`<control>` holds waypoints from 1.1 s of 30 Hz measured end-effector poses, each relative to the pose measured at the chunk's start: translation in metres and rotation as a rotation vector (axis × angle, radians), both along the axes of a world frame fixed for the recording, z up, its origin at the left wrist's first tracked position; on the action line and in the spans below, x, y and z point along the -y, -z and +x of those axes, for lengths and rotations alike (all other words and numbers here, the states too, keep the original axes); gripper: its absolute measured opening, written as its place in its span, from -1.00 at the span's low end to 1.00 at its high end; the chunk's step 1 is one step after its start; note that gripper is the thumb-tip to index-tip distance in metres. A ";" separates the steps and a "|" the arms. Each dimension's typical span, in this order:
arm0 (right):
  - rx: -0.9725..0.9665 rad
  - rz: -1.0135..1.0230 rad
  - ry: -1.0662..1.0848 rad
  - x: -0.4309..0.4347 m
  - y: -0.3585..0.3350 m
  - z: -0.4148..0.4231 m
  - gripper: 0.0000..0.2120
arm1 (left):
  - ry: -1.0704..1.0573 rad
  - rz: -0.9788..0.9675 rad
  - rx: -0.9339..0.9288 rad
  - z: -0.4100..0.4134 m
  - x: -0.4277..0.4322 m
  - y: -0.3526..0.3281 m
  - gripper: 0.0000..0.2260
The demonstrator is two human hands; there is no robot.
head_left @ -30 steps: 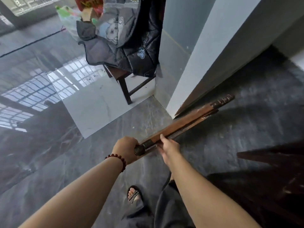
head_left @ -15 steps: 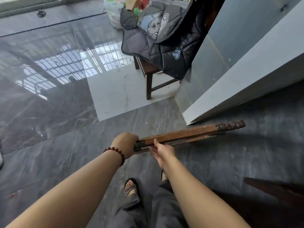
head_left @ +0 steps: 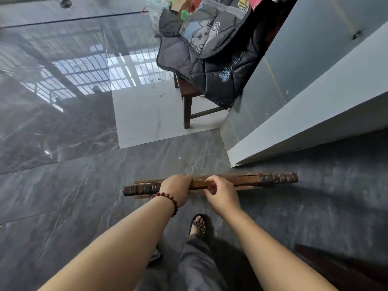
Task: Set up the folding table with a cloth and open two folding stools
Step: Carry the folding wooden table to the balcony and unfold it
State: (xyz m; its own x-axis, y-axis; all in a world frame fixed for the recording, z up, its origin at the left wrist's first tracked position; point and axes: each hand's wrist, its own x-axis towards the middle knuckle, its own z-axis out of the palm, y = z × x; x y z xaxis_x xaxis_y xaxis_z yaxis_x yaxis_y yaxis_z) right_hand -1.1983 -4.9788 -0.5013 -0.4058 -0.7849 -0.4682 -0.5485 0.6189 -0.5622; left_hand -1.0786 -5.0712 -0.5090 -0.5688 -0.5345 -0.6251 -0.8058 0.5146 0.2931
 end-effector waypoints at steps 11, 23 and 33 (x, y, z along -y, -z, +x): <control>-0.316 0.253 -0.503 0.023 0.023 -0.012 -0.68 | 0.014 -0.017 0.136 -0.014 -0.003 0.009 -0.77; -0.359 0.509 -0.549 0.028 0.028 -0.016 -0.72 | 0.007 0.088 0.111 -0.004 -0.010 0.025 -0.77; -0.344 0.439 -0.654 0.087 0.012 0.060 -0.78 | -0.016 0.036 0.052 0.084 0.043 0.010 -0.74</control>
